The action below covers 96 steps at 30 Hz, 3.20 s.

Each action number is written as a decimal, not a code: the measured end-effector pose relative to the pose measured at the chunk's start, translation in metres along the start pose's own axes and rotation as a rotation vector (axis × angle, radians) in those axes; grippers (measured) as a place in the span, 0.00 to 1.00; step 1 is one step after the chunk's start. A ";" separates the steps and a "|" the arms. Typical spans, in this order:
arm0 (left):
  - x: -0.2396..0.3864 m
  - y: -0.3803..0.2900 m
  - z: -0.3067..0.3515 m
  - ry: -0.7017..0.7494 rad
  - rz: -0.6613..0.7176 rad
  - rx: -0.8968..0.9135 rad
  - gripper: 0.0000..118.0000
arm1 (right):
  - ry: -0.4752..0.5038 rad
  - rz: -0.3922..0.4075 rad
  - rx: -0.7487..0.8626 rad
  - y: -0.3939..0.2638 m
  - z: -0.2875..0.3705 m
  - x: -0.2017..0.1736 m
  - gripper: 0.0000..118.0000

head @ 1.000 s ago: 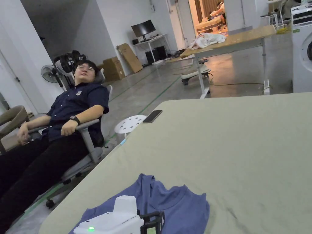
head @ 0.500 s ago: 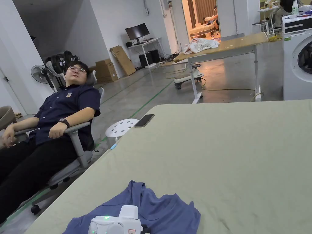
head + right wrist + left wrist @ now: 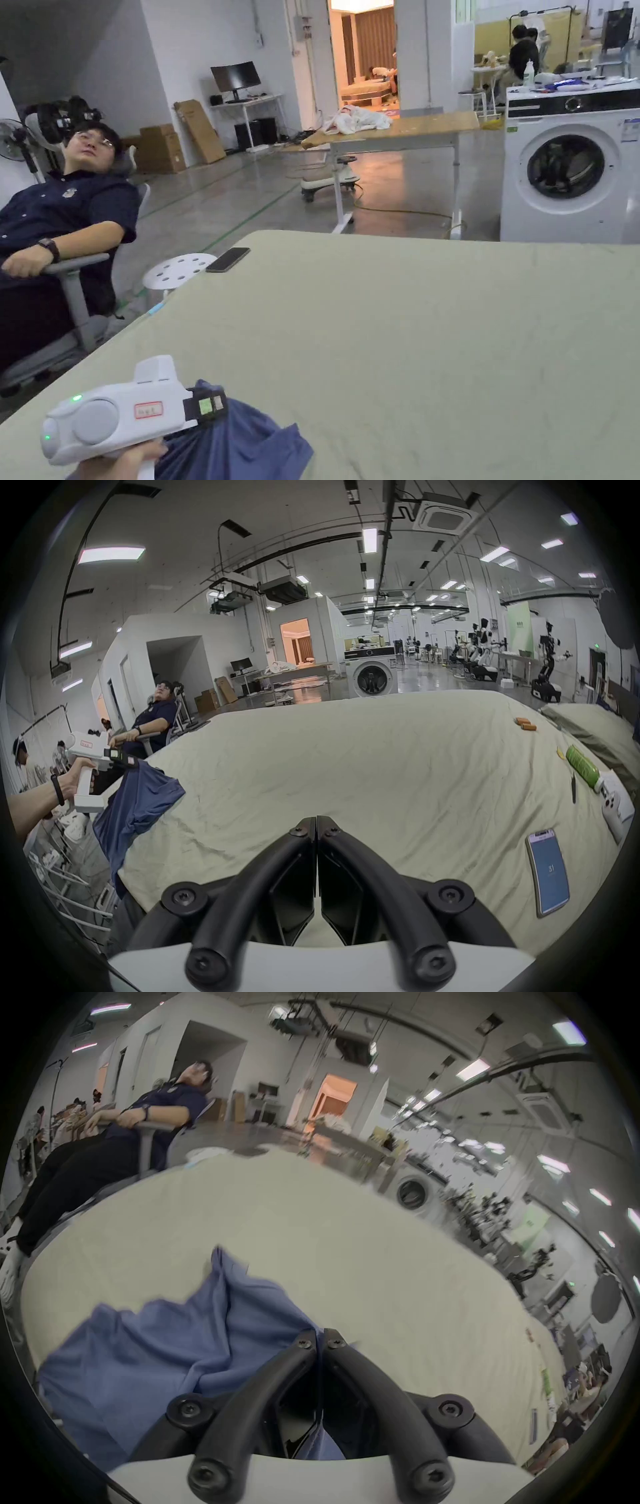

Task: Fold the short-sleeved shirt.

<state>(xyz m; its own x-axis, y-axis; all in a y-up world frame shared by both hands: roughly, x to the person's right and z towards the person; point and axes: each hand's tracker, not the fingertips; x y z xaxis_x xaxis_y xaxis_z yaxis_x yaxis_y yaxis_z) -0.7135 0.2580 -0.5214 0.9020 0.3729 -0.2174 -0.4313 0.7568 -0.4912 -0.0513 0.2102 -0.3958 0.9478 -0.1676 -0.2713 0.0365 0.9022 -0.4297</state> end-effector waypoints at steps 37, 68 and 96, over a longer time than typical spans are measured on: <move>0.394 -0.196 0.053 -0.826 -0.777 0.006 0.66 | -0.218 0.025 0.162 0.003 0.098 0.044 0.00; 0.207 -0.190 0.256 -0.136 -0.521 0.512 0.00 | -0.102 0.071 0.240 0.013 0.078 0.013 0.00; 0.160 -0.162 -0.133 -0.038 -0.396 -0.330 0.18 | -0.168 0.042 0.190 -0.009 0.099 0.036 0.00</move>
<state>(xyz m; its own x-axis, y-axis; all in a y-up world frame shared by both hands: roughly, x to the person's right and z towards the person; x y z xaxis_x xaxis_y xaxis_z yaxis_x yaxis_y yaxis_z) -0.4964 0.1238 -0.5889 0.9911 0.1156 0.0666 -0.0225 0.6367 -0.7708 0.0140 0.2353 -0.3166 0.9885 -0.0744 -0.1315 0.0399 0.9681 -0.2474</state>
